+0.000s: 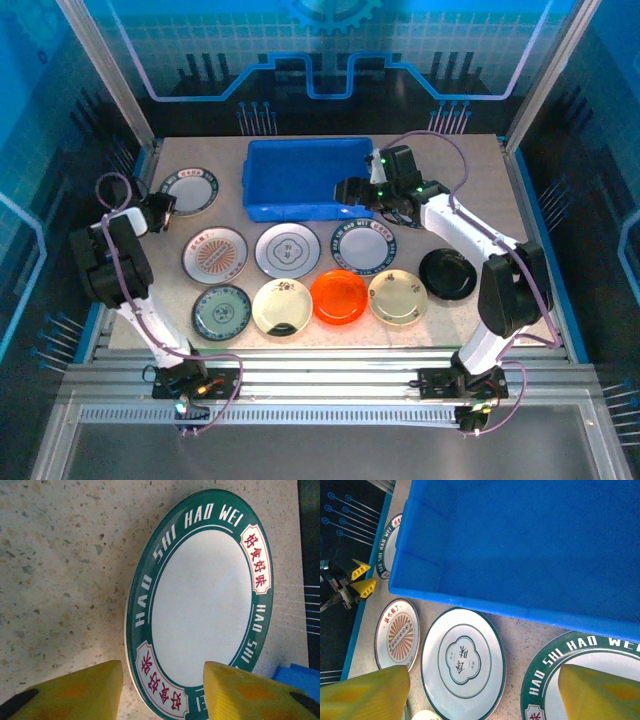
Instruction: Place the plates into the plastic bin on the countertop
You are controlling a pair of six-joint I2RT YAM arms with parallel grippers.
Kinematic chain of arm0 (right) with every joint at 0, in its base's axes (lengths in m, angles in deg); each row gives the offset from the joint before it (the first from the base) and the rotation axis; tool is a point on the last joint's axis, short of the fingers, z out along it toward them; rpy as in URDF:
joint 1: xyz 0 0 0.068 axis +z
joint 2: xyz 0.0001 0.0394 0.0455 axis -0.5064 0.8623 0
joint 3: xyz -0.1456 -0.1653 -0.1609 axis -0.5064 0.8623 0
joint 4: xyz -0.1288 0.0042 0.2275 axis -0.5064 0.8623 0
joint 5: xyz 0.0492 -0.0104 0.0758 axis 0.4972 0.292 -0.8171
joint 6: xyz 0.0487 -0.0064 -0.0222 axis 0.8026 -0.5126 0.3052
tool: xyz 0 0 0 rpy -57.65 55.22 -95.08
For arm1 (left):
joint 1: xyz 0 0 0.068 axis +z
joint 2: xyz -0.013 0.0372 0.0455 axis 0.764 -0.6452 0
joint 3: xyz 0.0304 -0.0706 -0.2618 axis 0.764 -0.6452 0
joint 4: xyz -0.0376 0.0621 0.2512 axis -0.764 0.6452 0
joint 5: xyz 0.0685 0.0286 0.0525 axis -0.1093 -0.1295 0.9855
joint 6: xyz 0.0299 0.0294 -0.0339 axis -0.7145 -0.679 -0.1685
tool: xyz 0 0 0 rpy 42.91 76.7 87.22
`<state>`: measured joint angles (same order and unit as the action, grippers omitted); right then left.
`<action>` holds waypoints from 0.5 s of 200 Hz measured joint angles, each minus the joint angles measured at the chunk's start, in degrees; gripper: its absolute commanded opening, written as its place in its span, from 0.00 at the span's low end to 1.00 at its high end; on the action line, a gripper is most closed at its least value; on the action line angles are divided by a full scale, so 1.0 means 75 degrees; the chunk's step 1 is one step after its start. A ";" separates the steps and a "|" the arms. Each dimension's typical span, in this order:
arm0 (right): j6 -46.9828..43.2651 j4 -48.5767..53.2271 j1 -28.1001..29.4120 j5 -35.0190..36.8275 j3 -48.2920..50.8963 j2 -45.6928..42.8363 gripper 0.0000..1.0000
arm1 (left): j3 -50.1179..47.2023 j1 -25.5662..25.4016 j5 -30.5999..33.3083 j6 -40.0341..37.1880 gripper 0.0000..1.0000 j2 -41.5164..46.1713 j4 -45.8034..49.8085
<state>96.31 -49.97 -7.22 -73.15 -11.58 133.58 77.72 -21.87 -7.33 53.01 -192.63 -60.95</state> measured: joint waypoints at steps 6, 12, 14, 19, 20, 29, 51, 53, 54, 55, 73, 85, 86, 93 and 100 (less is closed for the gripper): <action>0.0000 -0.0003 0.0000 -0.0003 -0.0003 0.0003 0.79 | 0.0000 0.0000 0.0000 -0.0003 0.45 0.0000 0.0000; 0.0006 -0.0003 0.0000 -0.0003 -0.0006 0.0003 0.78 | 0.0000 0.0000 0.0000 -0.0003 0.44 -0.0003 0.0003; 0.0009 0.0000 0.0000 -0.0006 -0.0009 0.0003 0.78 | 0.0000 0.0000 0.0000 0.0006 0.44 -0.0006 0.0003; 0.0020 0.0003 0.0003 -0.0017 -0.0020 0.0009 0.78 | 0.0000 0.0000 0.0000 0.0003 0.43 -0.0009 -0.0003; 0.0020 0.0003 0.0003 -0.0020 -0.0023 0.0012 0.78 | 0.0000 0.0000 0.0000 0.0003 0.43 -0.0012 -0.0003; 0.0023 -0.0009 0.0003 -0.0023 -0.0058 0.0035 0.78 | 0.0000 0.0000 -0.0003 0.0023 0.42 -0.0023 -0.0015; 0.0026 -0.0023 0.0006 -0.0020 -0.0096 0.0073 0.78 | 0.0000 0.0000 -0.0006 0.0070 0.40 -0.0157 -0.0099; 0.0026 -0.0020 0.0006 -0.0020 -0.0096 0.0079 0.78 | 0.0000 0.0000 -0.0006 0.0085 0.40 -0.0172 -0.0105; 0.0026 -0.0020 0.0006 -0.0023 -0.0099 0.0082 0.78 | 0.0000 0.0000 -0.0006 0.0085 0.40 -0.0184 -0.0105; 0.0023 -0.0020 0.0006 -0.0023 -0.0102 0.0087 0.78 | 0.0000 0.0000 -0.0006 0.0090 0.40 -0.0201 -0.0108; 0.0032 0.0000 0.0006 -0.0023 -0.0146 0.0128 0.78 | 0.0006 -0.0003 -0.0038 0.0195 0.40 -0.0411 -0.0125; 0.0061 0.0003 0.0006 -0.0023 -0.0195 0.0160 0.78 | 0.0003 -0.0015 -0.0038 0.0210 0.40 -0.0490 -0.0114; 0.0067 0.0000 0.0006 -0.0023 -0.0201 0.0160 0.78 | 0.0003 -0.0015 -0.0038 0.0210 0.40 -0.0495 -0.0114; 0.0087 -0.0006 0.0006 -0.0020 -0.0221 0.0178 0.78 | 0.0006 -0.0029 -0.0035 0.0207 0.40 -0.0510 -0.0114; 0.0111 -0.0009 0.0006 -0.0023 -0.0245 0.0201 0.78 | 0.0029 -0.0032 -0.0041 0.0207 0.40 -0.0513 -0.0102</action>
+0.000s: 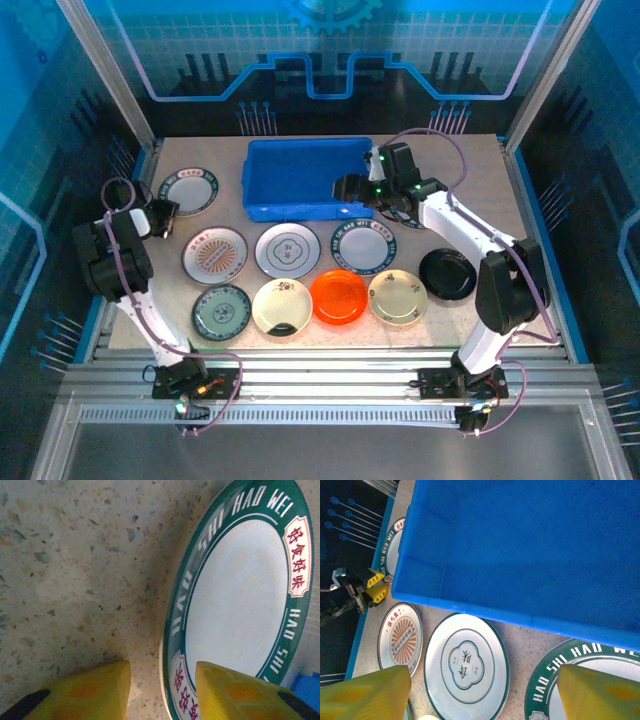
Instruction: Place the plates into the plastic bin on the countertop
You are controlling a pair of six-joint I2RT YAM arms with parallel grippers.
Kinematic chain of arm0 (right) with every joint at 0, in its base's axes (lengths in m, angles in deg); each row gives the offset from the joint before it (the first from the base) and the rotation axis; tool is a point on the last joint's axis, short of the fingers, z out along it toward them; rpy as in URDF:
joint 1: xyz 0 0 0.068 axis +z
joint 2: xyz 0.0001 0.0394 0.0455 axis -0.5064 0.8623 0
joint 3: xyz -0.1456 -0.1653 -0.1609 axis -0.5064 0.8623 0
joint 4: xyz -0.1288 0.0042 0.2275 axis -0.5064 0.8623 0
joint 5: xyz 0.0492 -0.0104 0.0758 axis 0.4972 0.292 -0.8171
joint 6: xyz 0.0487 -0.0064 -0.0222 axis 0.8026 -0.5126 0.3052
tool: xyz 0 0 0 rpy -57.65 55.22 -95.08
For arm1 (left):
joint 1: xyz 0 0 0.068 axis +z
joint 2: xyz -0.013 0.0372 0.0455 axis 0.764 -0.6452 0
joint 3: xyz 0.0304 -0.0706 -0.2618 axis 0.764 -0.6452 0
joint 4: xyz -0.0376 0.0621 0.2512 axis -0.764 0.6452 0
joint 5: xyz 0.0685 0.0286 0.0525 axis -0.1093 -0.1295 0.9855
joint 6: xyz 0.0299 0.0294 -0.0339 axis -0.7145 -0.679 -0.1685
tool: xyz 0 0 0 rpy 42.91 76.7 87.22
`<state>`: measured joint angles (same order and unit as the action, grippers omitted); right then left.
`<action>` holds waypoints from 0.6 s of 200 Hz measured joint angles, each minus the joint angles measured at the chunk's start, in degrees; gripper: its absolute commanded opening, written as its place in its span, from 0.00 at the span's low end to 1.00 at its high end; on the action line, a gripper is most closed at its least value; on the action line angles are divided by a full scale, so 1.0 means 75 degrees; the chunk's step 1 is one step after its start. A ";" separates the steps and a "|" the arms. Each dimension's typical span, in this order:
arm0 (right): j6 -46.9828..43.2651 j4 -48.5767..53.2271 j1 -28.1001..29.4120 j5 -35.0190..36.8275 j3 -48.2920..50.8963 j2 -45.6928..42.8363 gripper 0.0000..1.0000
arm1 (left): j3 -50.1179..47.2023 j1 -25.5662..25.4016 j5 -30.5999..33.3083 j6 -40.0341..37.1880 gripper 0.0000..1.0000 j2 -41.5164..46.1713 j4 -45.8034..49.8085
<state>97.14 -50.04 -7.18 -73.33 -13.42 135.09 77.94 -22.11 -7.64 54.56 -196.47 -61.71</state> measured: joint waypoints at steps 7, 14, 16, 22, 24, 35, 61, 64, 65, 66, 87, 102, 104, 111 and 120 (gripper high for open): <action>0.0026 -0.0009 0.0000 -0.0003 -0.0029 0.0035 0.78 | 0.0052 -0.0009 0.0000 0.0000 0.40 -0.0015 0.0012; 0.0032 -0.0015 0.0000 -0.0012 -0.0058 0.0079 0.78 | 0.0134 -0.0020 -0.0006 0.0000 0.40 -0.0052 0.0020; 0.0032 -0.0026 0.0000 -0.0017 -0.0061 0.0087 0.78 | 0.0152 -0.0023 -0.0006 0.0003 0.40 -0.0064 0.0020; 0.0055 -0.0038 0.0000 -0.0029 -0.0087 0.0131 0.77 | 0.0239 -0.0035 -0.0017 0.0017 0.39 -0.0114 0.0017; 0.0055 -0.0041 0.0000 -0.0029 -0.0093 0.0149 0.77 | 0.0254 -0.0041 -0.0017 0.0017 0.39 -0.0128 0.0015; 0.0085 -0.0044 0.0000 -0.0032 -0.0128 0.0219 0.77 | 0.0385 -0.0067 -0.0020 0.0020 0.38 -0.0224 -0.0006; 0.0111 -0.0041 0.0000 -0.0026 -0.0178 0.0350 0.77 | 0.0612 -0.0131 -0.0003 0.0061 0.34 -0.0507 -0.0012; 0.0114 -0.0035 0.0000 -0.0029 -0.0187 0.0361 0.77 | 0.0638 -0.0128 -0.0003 0.0082 0.33 -0.0516 0.0026; 0.0114 -0.0035 -0.0003 -0.0026 -0.0189 0.0364 0.77 | 0.0644 -0.0128 -0.0012 0.0082 0.33 -0.0516 0.0035; 0.0114 -0.0035 -0.0003 -0.0026 -0.0189 0.0364 0.77 | 0.0650 -0.0128 -0.0015 0.0082 0.33 -0.0516 0.0038; 0.0119 -0.0044 -0.0003 -0.0026 -0.0213 0.0379 0.76 | 0.0898 -0.0178 -0.0020 0.0192 0.23 -0.0720 0.0026; 0.0172 -0.0050 -0.0003 -0.0029 -0.0230 0.0388 0.74 | 0.1008 -0.0204 0.0009 0.0251 0.09 -0.0833 0.0032; 0.0166 -0.0050 0.0000 -0.0032 -0.0233 0.0391 0.74 | 0.1026 -0.0204 0.0009 0.0271 0.07 -0.0851 0.0035; 0.0178 -0.0050 0.0000 -0.0032 -0.0239 0.0396 0.74 | 0.1093 -0.0219 -0.0035 0.0291 0.00 -0.0930 0.0009; 0.0201 -0.0050 0.0000 -0.0032 -0.0239 0.0399 0.74 | 0.1180 -0.0230 -0.0181 0.0262 0.00 -0.1000 -0.0125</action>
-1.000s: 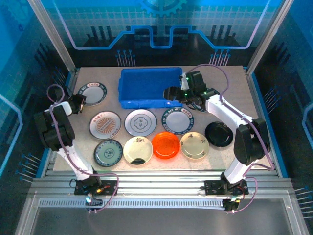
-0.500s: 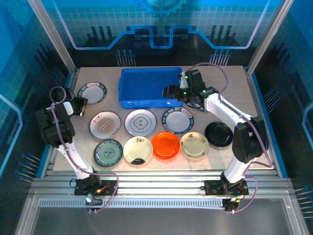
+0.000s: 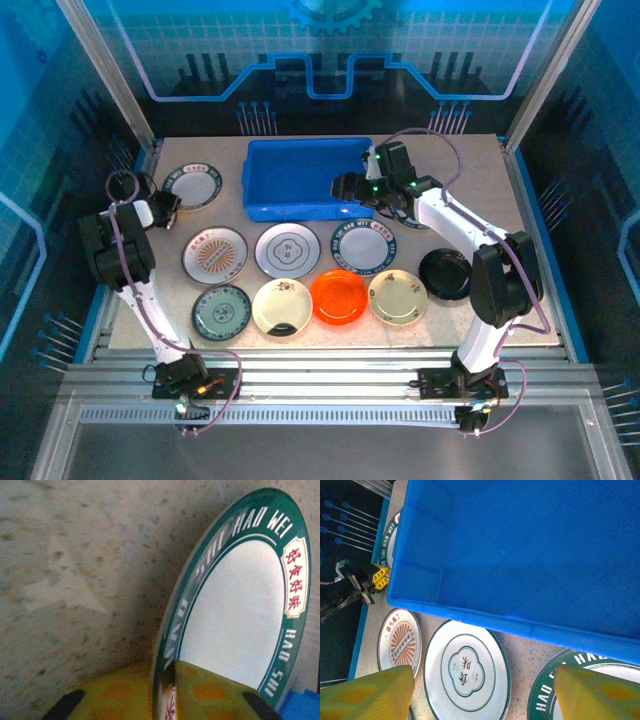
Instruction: Place the plates into the plastic bin on the countertop
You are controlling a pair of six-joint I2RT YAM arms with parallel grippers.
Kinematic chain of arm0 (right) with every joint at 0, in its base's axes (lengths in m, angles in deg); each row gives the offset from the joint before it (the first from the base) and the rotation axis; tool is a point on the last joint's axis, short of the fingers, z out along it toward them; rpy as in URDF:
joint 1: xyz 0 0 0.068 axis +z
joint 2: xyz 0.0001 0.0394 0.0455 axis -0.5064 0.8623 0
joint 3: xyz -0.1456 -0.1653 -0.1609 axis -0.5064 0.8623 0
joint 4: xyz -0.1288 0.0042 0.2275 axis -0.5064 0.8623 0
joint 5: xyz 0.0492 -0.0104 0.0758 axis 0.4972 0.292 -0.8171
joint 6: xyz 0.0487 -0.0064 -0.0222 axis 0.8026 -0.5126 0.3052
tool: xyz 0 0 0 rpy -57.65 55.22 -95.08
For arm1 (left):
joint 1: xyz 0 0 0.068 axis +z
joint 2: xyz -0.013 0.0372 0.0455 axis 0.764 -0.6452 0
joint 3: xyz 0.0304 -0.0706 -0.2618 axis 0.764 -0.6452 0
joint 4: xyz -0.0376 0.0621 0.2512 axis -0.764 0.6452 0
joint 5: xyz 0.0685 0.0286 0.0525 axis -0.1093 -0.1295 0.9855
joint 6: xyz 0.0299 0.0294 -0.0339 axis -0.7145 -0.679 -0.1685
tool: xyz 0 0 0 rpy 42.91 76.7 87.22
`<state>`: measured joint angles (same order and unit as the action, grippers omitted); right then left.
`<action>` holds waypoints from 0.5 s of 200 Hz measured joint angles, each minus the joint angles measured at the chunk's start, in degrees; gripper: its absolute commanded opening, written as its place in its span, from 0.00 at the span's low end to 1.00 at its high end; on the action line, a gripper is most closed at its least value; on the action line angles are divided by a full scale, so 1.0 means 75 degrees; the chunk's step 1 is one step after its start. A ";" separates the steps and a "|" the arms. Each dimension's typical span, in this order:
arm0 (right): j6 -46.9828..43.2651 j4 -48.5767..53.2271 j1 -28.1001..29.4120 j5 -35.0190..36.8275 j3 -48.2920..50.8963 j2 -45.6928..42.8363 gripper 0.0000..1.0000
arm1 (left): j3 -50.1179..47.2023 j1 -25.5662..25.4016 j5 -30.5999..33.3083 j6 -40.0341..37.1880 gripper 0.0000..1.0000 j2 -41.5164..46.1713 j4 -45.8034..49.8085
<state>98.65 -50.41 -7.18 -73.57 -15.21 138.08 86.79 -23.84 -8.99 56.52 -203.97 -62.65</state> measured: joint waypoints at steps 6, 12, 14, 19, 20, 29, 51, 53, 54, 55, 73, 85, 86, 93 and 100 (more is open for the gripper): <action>0.0009 0.0003 0.0000 0.0000 0.0000 0.0000 0.74 | 0.0082 -0.0017 -0.0041 0.0073 0.00 -0.0020 -0.0064; 0.0023 0.0000 0.0000 0.0000 0.0000 0.0000 0.74 | 0.0166 -0.0035 -0.0070 0.0102 0.00 -0.0035 -0.0105; 0.0026 0.0000 0.0000 0.0000 0.0000 0.0000 0.74 | 0.0198 -0.0041 -0.0073 0.0102 0.00 -0.0038 -0.0122; 0.0026 0.0000 0.0000 0.0000 0.0000 0.0000 0.74 | 0.0239 -0.0047 -0.0085 0.0102 0.00 -0.0044 -0.0143; 0.0026 -0.0003 0.0000 0.0000 0.0000 0.0000 0.74 | 0.0256 -0.0050 -0.0085 0.0102 0.00 -0.0044 -0.0146; 0.0026 -0.0003 0.0000 0.0000 0.0000 0.0000 0.74 | 0.0283 -0.0070 -0.0093 0.0102 0.00 -0.0047 -0.0192; 0.0026 0.0006 0.0000 0.0003 0.0000 -0.0003 0.74 | 0.0160 -0.0087 -0.0093 0.0140 0.00 -0.0029 -0.0350; 0.0026 0.0009 0.0003 0.0003 -0.0003 -0.0003 0.74 | 0.0134 -0.0087 -0.0093 0.0146 0.00 -0.0026 -0.0382; 0.0026 0.0009 0.0006 0.0003 -0.0003 0.0000 0.74 | 0.0102 -0.0090 -0.0090 0.0146 0.00 -0.0020 -0.0414; 0.0023 0.0009 0.0006 0.0003 -0.0003 -0.0003 0.74 | 0.0085 -0.0090 -0.0087 0.0146 0.00 -0.0015 -0.0428; -0.0006 0.0058 0.0026 0.0003 -0.0009 -0.0006 0.74 | -0.0315 -0.0114 -0.0041 0.0154 0.00 0.0256 -0.0586; -0.0064 0.0163 0.0044 0.0006 -0.0064 -0.0015 0.74 | -0.0603 -0.0152 0.0052 0.0125 0.00 0.0624 -0.0571; -0.0070 0.0169 0.0044 0.0003 -0.0067 -0.0015 0.74 | -0.0644 -0.0160 0.0061 0.0122 0.00 0.0670 -0.0562; -0.0128 0.0189 0.0064 0.0003 -0.0105 -0.0035 0.74 | -0.0807 -0.0207 0.0146 0.0090 0.00 0.0950 -0.0484; -0.0181 0.0195 0.0082 0.0003 -0.0119 -0.0076 0.74 | -0.0982 -0.0271 0.0259 0.0061 0.00 0.1279 -0.0399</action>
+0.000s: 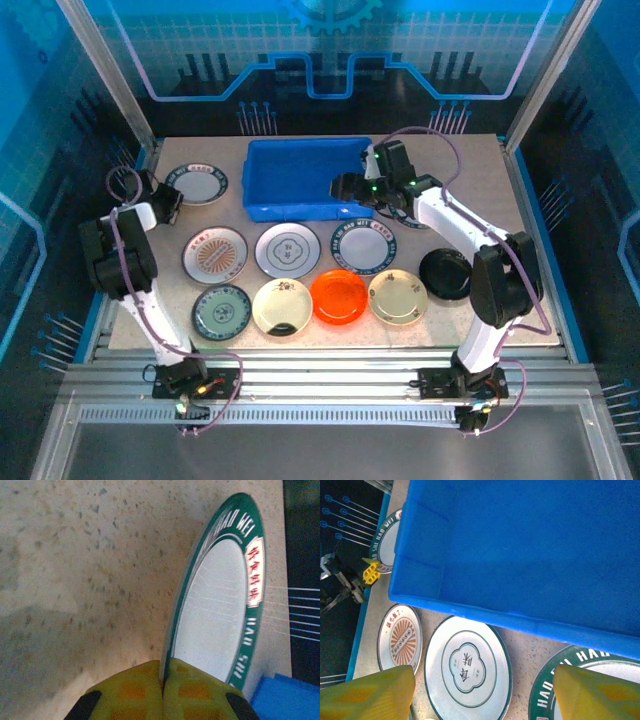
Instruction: Place the plates into the plastic bin on the countertop
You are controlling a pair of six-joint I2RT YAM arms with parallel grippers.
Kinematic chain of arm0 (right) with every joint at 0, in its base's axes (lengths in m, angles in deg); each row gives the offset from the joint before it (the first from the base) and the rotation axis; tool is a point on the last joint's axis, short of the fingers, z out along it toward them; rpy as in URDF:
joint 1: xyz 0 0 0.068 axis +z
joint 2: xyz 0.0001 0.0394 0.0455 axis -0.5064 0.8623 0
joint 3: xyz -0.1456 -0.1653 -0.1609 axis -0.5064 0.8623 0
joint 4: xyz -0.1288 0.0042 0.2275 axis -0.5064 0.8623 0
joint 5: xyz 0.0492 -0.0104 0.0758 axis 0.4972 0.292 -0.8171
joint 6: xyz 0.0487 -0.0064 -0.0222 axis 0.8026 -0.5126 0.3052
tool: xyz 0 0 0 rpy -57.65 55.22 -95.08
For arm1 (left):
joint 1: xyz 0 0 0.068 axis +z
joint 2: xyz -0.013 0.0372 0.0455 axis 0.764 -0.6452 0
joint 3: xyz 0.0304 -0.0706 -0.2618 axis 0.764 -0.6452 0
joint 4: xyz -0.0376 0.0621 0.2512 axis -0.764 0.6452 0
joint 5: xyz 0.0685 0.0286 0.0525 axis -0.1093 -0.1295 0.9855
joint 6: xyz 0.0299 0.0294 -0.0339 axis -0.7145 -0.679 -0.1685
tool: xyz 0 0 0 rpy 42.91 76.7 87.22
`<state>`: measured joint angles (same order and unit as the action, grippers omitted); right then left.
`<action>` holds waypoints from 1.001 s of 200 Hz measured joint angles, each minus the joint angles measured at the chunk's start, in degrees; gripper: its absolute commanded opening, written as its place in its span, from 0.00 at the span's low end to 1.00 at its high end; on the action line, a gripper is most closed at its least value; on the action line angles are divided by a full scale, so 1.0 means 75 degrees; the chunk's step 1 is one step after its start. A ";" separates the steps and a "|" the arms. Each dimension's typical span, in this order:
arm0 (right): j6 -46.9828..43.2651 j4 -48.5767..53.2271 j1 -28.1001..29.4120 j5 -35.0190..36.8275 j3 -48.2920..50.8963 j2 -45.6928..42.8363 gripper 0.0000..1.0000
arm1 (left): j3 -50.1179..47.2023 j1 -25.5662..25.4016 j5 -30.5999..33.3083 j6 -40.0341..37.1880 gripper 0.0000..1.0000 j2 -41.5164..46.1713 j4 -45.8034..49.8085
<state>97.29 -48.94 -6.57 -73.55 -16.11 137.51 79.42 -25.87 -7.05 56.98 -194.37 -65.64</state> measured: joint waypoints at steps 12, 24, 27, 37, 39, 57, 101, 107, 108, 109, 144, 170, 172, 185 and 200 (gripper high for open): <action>-0.0079 0.0047 0.0029 -0.0015 -0.0003 -0.0125 0.74 | -0.0294 -0.0181 0.0184 -0.0119 0.00 0.0664 0.0099; -0.0149 0.0082 0.0055 -0.0029 -0.0003 -0.0274 0.74 | -0.0484 -0.0417 0.0402 -0.0224 0.00 0.1326 0.0213; -0.0166 0.0090 0.0064 -0.0026 -0.0003 -0.0315 0.74 | -0.0516 -0.0478 0.0458 -0.0256 0.00 0.1478 0.0227; -0.0210 0.0111 0.0090 -0.0035 -0.0003 -0.0466 0.74 | -0.0568 -0.0691 0.0571 -0.0370 0.00 0.2005 0.0306; -0.0221 0.0114 0.0099 -0.0035 -0.0003 -0.0490 0.74 | -0.0568 -0.0723 0.0577 -0.0376 0.00 0.2075 0.0315; -0.0300 0.0140 0.0134 -0.0082 0.0000 -0.0766 0.75 | -0.0571 -0.0950 0.0615 -0.0533 0.00 0.2795 0.0417; -0.0530 0.0216 0.0143 -0.0087 0.0111 -0.1536 0.80 | -0.0286 -0.1035 0.0446 -0.0799 0.00 0.3858 0.1297; -0.0554 0.0219 0.0128 -0.0111 0.0128 -0.1632 0.82 | -0.0111 -0.1090 0.0289 -0.0799 0.00 0.3858 0.1434; -0.0557 0.0216 0.0128 -0.0117 0.0131 -0.1644 0.82 | -0.0067 -0.1102 0.0239 -0.0799 0.00 0.3858 0.1460; -0.0560 0.0213 0.0122 -0.0134 0.0134 -0.1664 0.82 | -0.0050 -0.1113 0.0213 -0.0796 0.00 0.3856 0.1475; -0.0475 -0.0128 -0.0087 -0.0440 0.0376 -0.1894 0.95 | 0.0758 -0.2081 -0.0793 -0.0711 0.00 0.3812 0.1769; -0.0181 -0.0568 -0.0376 -0.0804 0.0586 -0.1891 0.96 | 0.0825 -0.2964 -0.1550 -0.0408 0.00 0.3759 0.1577; -0.0122 -0.0629 -0.0417 -0.0845 0.0615 -0.1891 0.96 | 0.0825 -0.3028 -0.1600 -0.0370 0.00 0.3745 0.1568; 0.0128 -0.0994 -0.0568 -0.1046 0.0761 -0.1891 0.95 | 0.0822 -0.3354 -0.1798 -0.0259 0.00 0.3660 0.1530; 0.0455 -0.1448 -0.0711 -0.1271 0.0988 -0.1891 0.95 | 0.0799 -0.3698 -0.1935 -0.0105 0.00 0.3555 0.1483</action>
<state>100.70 -59.81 -11.90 -83.08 -8.70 123.33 85.41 -53.61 -21.56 56.20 -167.71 -54.52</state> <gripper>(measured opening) 0.953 0.052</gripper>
